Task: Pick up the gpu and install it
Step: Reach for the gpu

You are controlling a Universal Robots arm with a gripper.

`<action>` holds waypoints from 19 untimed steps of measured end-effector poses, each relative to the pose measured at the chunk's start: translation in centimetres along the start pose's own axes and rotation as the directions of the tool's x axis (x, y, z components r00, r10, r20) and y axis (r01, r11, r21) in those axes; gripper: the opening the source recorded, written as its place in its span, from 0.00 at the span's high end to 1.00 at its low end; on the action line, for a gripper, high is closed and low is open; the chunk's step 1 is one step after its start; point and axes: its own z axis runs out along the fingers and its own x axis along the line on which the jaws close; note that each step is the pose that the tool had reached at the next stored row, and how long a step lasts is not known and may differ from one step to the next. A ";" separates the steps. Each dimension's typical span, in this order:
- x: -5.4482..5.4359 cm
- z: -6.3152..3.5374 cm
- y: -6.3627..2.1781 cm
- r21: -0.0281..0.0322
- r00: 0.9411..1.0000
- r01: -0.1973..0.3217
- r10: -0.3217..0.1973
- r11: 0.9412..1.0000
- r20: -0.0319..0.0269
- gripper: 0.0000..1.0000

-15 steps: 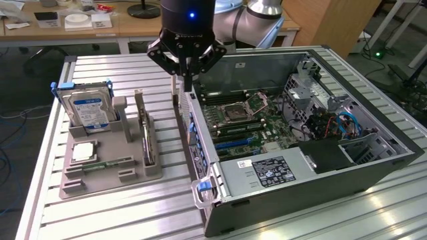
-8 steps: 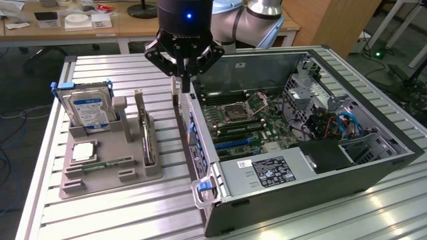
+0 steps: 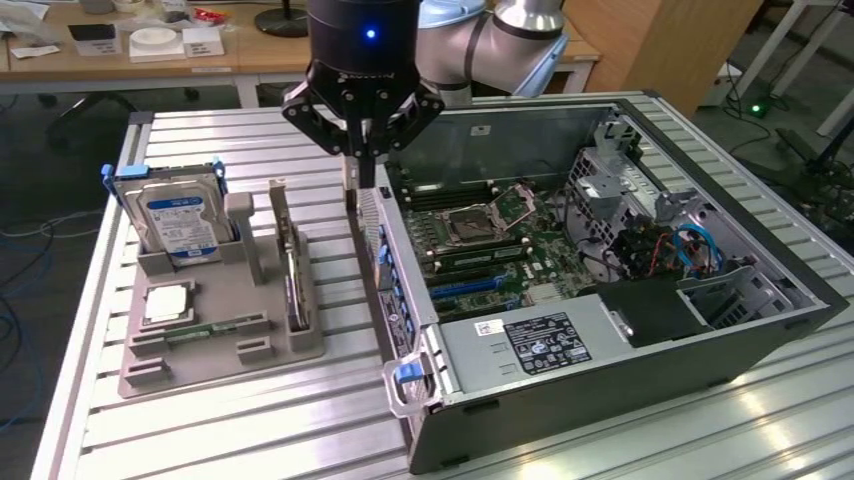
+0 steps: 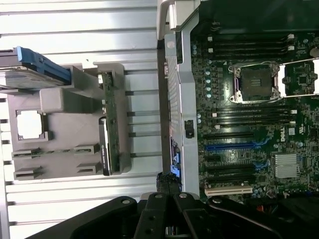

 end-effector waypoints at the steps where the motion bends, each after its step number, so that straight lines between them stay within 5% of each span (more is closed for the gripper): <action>1: 0.1 0.00 -0.03 0.000 1.000 0.000 0.000 1.000 0.000 0.90; 19: 2.7 -0.06 -0.38 0.000 1.000 0.000 0.000 1.000 0.000 0.90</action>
